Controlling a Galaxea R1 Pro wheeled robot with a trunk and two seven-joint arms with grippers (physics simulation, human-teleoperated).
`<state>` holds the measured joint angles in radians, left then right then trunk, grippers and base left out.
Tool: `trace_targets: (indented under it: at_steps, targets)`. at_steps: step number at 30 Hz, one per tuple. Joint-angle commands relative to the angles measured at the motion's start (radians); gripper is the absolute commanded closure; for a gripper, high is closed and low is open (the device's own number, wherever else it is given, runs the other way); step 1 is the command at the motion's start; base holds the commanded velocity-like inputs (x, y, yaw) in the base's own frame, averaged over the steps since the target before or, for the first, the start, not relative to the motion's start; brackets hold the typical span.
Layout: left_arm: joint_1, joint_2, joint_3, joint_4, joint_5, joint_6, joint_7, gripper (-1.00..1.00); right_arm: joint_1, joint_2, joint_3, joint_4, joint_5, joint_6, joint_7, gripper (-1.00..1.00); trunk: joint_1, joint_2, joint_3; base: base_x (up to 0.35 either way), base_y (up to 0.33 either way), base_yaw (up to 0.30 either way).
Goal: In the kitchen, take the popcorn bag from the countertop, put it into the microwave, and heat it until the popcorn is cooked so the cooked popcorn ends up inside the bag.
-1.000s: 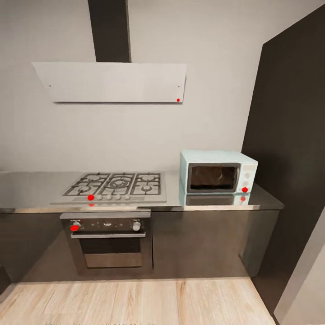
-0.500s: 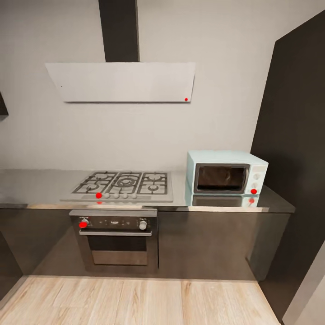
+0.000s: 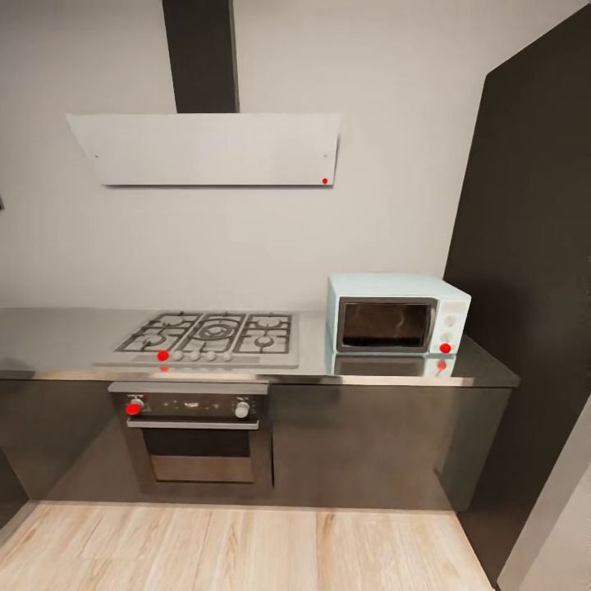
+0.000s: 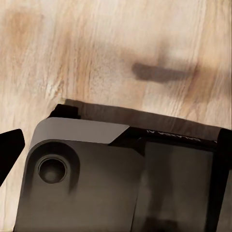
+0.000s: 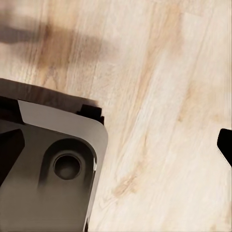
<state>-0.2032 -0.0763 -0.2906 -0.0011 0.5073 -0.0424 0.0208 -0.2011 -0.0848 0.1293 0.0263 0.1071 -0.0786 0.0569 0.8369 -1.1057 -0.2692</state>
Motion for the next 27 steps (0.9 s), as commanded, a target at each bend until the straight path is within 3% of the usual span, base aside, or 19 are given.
trace_targets:
  at_steps: [1, 14, 27]
  targets:
    - [-0.001, 0.0, -0.008, 0.001, 0.008, -0.003, 0.002, -1.0, -0.001, -0.001, 0.001, 0.003, 0.009, -0.006, 0.001, -1.0, 0.0, -0.001, -0.001, 0.042, -0.289, 0.0]
    - [-0.001, -0.002, -0.008, 0.001, 0.008, -0.002, 0.015, -1.0, -0.001, -0.001, 0.001, 0.003, 0.008, -0.006, 0.001, -1.0, 0.0, -0.001, -0.001, 0.106, -0.301, 0.0]
    - [-0.001, -0.002, -0.008, 0.001, 0.007, -0.002, 0.015, -1.0, -0.002, -0.001, 0.001, 0.003, 0.007, -0.006, 0.001, -1.0, 0.0, -0.001, -0.001, 0.209, -0.288, 0.0]
